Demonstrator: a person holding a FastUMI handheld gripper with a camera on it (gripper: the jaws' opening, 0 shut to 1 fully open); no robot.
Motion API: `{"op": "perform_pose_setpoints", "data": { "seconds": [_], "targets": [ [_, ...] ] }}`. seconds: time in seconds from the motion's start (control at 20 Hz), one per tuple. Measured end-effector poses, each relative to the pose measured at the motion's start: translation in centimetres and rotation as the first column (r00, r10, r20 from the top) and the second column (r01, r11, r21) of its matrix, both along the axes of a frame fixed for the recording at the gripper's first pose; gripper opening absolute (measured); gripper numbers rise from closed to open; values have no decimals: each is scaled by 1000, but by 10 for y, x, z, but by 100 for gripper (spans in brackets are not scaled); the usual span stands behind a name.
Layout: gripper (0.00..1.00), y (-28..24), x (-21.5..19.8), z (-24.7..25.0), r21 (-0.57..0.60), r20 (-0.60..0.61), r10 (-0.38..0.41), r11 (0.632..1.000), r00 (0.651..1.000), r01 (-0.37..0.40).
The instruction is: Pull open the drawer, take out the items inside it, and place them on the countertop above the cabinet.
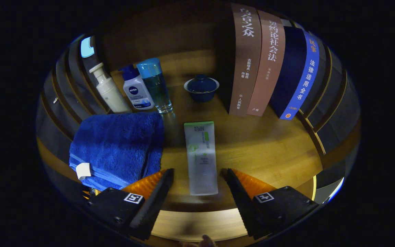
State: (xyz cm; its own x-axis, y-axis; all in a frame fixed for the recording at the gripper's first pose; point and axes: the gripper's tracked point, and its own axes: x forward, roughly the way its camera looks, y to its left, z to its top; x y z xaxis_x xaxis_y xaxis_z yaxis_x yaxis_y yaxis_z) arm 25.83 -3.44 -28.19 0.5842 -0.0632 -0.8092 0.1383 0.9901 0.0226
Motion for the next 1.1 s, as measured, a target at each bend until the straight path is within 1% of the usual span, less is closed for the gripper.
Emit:
{"op": "perform_pose_setpoints", "data": {
  "seconds": [0.2,0.35,0.45,0.55,0.65,0.75,0.85,0.9,0.95,1.1],
  "targets": [
    [100,1,-22,35,9,122,-5,1000,993,4],
    [100,8,-53,69,13,249,21,1000,968,-25],
    [100,22,-84,96,23,342,52,998,938,-64],
    [100,28,-118,118,16,448,76,996,891,-93],
    [100,27,-161,134,-9,538,77,996,840,-86],
    [100,16,-202,133,-38,600,52,999,798,-36],
    [100,19,-237,123,-42,638,51,999,769,-32],
    [99,20,-254,114,-45,647,55,998,760,-34],
    [100,19,-269,100,-48,647,54,998,760,-30],
    [100,19,-300,53,-30,621,47,999,782,-36]
  ]
}}
